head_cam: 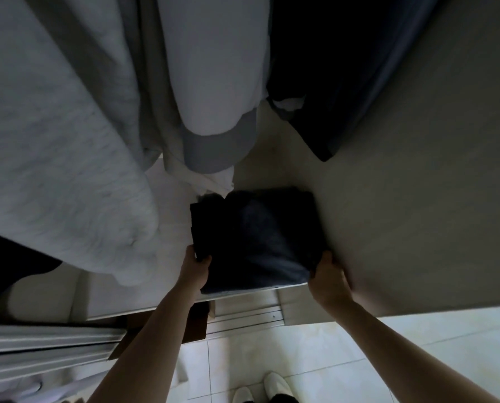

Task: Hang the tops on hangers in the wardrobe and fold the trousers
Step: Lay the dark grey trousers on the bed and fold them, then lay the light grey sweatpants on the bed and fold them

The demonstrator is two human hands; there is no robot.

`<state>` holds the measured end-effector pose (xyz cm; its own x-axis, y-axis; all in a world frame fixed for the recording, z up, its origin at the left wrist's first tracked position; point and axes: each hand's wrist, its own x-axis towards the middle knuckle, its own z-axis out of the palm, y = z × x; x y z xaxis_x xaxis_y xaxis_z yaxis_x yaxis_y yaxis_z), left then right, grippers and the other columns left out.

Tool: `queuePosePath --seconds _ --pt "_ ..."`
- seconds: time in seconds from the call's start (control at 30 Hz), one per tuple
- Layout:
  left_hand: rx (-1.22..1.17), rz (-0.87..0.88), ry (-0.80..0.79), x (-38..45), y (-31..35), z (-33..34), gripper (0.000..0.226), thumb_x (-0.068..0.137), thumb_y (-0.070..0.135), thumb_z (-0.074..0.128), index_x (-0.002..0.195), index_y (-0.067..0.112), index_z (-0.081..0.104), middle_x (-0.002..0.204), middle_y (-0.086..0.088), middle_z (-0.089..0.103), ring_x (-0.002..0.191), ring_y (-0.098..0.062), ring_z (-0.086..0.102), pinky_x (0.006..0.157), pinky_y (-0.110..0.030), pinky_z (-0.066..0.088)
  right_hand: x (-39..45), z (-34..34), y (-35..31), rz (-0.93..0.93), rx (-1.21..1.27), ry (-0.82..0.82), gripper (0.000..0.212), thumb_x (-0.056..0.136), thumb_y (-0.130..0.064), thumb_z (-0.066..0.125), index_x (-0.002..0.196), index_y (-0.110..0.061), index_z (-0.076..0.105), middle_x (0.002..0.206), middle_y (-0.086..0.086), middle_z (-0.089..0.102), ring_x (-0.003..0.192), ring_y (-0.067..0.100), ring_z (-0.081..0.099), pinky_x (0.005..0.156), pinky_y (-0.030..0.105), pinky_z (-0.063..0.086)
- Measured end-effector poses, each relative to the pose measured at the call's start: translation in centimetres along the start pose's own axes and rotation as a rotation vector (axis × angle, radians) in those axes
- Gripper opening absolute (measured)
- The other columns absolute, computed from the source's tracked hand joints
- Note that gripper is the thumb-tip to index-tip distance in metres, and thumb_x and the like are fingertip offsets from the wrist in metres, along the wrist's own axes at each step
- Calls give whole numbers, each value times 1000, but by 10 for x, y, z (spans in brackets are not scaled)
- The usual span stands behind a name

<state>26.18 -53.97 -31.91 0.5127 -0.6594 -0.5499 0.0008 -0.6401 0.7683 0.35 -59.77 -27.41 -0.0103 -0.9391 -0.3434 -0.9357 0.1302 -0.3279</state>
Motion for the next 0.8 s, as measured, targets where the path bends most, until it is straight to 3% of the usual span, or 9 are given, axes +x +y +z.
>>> queuePosePath --seconds 0.17,0.27,0.33,0.43,0.53,0.67,0.8 --pt "78 -31 10 -20 -6 -8 47 93 7 56 135 16 38 93 -2 57 79 -19 59 71 -37 51 -10 -6 1 8 -14 -52 54 92 -24 52 134 -1 27 121 27 57 112 41 57 89 44 49" --pt "50 -123 12 -39 -13 -13 49 89 -3 56 134 10 42 97 -14 63 83 -28 61 79 -43 53 -33 -10 4 -56 -78 -88 72 92 -25 55 144 4 15 141 25 40 127 37 45 100 36 38" --pt "-35 -218 7 -52 -20 -14 48 90 -4 56 135 8 42 102 -17 62 82 -28 59 76 -42 52 -48 -12 4 -134 -40 -112 80 91 -27 57 148 1 9 151 20 26 133 35 37 106 33 33" --pt "-227 -340 23 -87 -17 -14 40 94 -6 49 131 9 43 84 -10 57 68 -20 55 61 -29 46 -64 -25 0 -227 71 -194 76 94 -26 55 150 -2 10 152 17 28 137 32 34 110 33 30" --pt "-411 -331 112 -128 -6 -10 31 97 -8 42 121 9 49 75 -11 54 62 -22 50 57 -29 41 -72 -37 -6 -306 102 -272 67 97 -28 50 150 -3 16 150 18 34 137 31 33 111 32 28" --pt "-647 -248 172 -198 11 1 24 95 -11 41 96 10 52 75 -14 53 63 -21 46 52 -25 37 -79 -46 -8 -470 106 -359 58 96 -23 53 144 -2 29 139 18 46 130 31 43 103 31 36" --pt "-559 -200 416 -262 -1 23 21 89 -4 51 100 11 61 77 -8 71 67 -19 62 58 -23 43 -87 -45 3 -666 64 -451 39 96 -17 52 130 2 44 121 20 58 113 27 55 77 16 31"
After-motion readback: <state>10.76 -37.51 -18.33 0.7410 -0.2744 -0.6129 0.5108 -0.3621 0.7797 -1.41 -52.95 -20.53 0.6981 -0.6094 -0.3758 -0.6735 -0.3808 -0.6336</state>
